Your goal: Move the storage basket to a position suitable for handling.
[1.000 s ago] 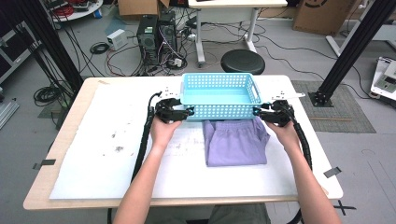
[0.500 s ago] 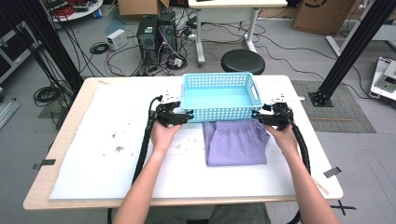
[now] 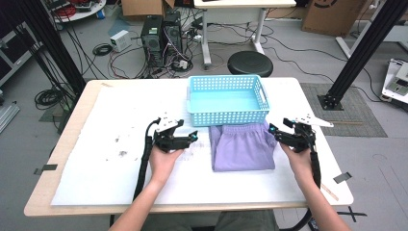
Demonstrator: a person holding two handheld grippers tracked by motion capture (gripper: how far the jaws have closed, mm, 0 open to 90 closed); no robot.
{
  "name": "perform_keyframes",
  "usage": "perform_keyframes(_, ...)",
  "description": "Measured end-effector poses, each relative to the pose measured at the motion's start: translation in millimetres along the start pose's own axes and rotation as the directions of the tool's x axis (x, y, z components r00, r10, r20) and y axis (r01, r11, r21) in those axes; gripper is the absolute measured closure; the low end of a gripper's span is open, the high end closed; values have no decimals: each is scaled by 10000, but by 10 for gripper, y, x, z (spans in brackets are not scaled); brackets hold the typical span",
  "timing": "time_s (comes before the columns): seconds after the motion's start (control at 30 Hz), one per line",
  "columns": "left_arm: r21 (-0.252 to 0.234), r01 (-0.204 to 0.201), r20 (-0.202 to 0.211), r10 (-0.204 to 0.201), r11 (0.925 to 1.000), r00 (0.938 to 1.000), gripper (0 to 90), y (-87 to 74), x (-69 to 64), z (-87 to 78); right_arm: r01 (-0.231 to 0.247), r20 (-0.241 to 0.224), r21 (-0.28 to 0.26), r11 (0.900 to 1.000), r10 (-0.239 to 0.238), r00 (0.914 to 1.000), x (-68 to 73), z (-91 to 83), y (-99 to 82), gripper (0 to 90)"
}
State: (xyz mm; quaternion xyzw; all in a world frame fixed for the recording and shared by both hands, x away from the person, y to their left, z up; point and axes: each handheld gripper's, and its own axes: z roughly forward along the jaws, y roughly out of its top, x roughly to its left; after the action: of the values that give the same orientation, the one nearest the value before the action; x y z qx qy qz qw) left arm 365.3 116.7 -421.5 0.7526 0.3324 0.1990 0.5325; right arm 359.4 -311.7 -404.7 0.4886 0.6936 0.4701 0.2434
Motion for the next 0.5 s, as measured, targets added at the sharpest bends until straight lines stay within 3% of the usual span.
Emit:
perform_keyframes(0.13,33,157,350,-158,9999,9993,299,-75,-159,-40,-579,-152,7,9983,579,9982,49,-137,-190,318)
perform_keyframes(0.27,135,254,468,-260,9996,9986,320,-144,-285,-66,-443,60,218,9988,441,9990,111,-240,-361,302)
perform_keyframes(0.33,326,567,698,-589,9979,9958,320,-179,-325,-56,-327,133,318,9990,323,9994,142,-291,-419,302)
perform_keyframes(0.5,723,831,1302,-920,9939,9872,319,-239,-458,9,54,192,613,9981,-66,9998,174,-364,-534,301)
